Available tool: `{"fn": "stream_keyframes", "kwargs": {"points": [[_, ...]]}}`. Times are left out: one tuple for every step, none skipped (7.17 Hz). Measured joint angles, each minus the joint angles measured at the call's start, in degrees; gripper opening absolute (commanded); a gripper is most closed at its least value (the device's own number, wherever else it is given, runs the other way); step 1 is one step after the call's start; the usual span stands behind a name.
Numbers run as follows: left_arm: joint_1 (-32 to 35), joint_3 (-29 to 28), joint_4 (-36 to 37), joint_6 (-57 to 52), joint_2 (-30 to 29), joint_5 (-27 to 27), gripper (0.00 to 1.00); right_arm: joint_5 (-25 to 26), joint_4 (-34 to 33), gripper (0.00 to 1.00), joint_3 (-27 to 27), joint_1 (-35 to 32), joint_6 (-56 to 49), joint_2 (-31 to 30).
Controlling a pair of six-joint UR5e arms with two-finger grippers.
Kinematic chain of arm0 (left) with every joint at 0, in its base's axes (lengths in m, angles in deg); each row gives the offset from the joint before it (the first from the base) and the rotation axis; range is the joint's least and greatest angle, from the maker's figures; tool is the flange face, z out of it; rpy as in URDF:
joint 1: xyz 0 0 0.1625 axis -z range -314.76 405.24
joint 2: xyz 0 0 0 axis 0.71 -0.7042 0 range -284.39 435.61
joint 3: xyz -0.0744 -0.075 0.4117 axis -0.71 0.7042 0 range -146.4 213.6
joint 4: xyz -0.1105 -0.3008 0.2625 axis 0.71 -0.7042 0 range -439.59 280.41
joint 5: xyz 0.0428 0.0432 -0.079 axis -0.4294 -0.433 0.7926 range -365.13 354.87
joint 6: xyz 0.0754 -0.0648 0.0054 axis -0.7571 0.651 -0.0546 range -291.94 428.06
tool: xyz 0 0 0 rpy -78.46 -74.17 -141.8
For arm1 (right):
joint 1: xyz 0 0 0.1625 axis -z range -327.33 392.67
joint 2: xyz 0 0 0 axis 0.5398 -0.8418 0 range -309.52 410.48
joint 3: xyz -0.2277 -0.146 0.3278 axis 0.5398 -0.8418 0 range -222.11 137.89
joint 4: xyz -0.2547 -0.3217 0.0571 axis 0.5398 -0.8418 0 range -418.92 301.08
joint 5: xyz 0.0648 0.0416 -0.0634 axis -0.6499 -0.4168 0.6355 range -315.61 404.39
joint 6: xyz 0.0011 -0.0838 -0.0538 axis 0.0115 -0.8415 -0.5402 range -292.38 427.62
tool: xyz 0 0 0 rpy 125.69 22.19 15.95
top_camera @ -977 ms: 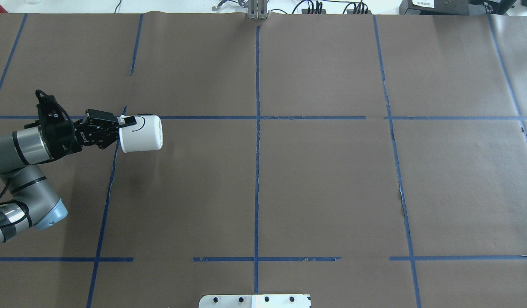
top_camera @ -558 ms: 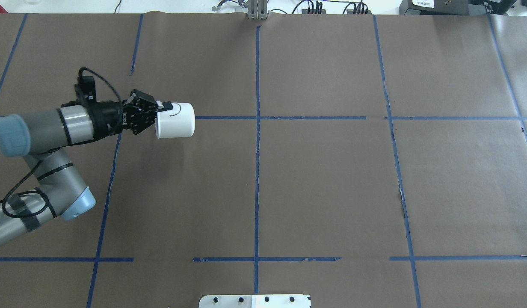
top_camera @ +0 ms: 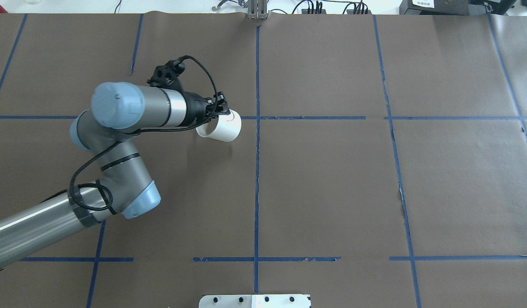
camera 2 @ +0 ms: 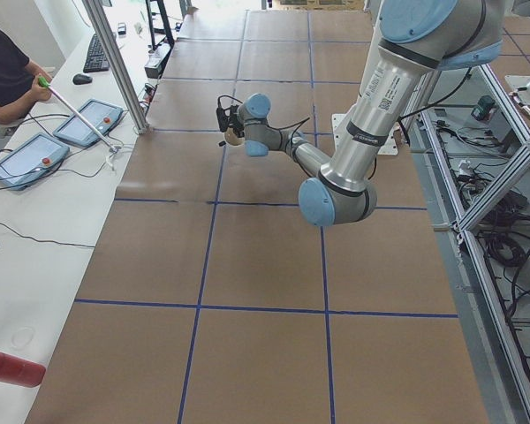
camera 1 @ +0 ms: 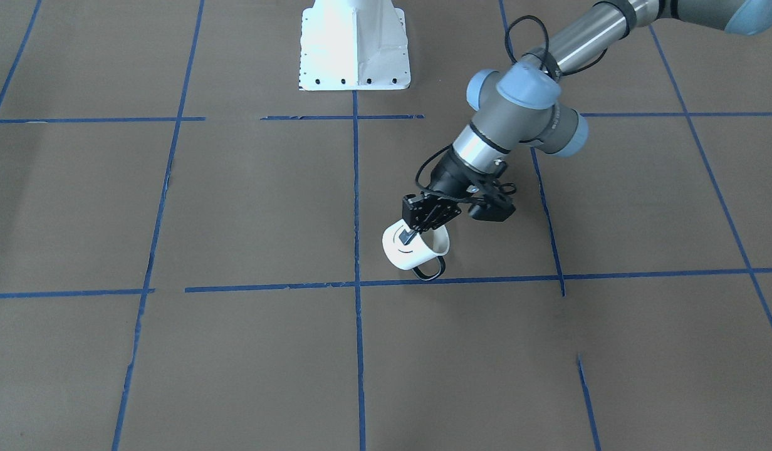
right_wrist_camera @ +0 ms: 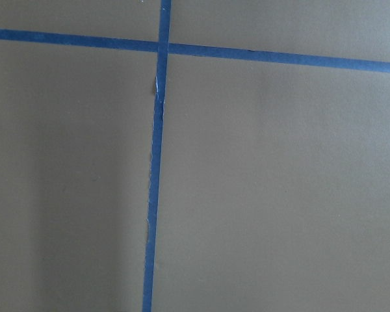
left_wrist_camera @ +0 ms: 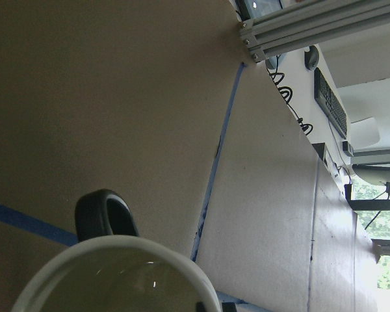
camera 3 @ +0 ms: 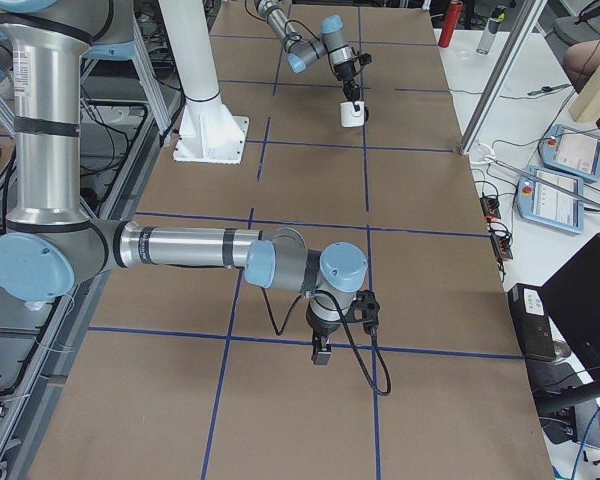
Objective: Flip mug
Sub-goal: 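Lift the mug with the left gripper and swing it toward the table center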
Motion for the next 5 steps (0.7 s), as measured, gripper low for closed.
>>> {"fn": "stream_keyframes", "kwargs": {"points": [[-0.87, 0.13, 12.87, -4.37, -4.97, 0.05, 0.0, 0.0, 0.0, 1.0, 0.0, 0.0, 0.0, 0.01], [-1.98, -1.31, 22.38, -6.24, -9.41, 0.05, 0.0, 0.0, 0.0, 1.0, 0.0, 0.0, 0.0, 0.02], [-3.22, -4.99, 29.62, -7.03, -14.19, 0.02, 0.0, 0.0, 0.0, 1.0, 0.0, 0.0, 0.0, 0.03], [-4.21, -8.18, 34.36, -7.25, -17.65, 0.0, 0.0, 0.0, 0.0, 1.0, 0.0, 0.0, 0.0, 0.03], [-5.23, -9.97, 38.07, -7.22, -19.92, -0.05, 0.0, 0.0, 0.0, 1.0, 0.0, 0.0, 0.0, 0.03]]}}
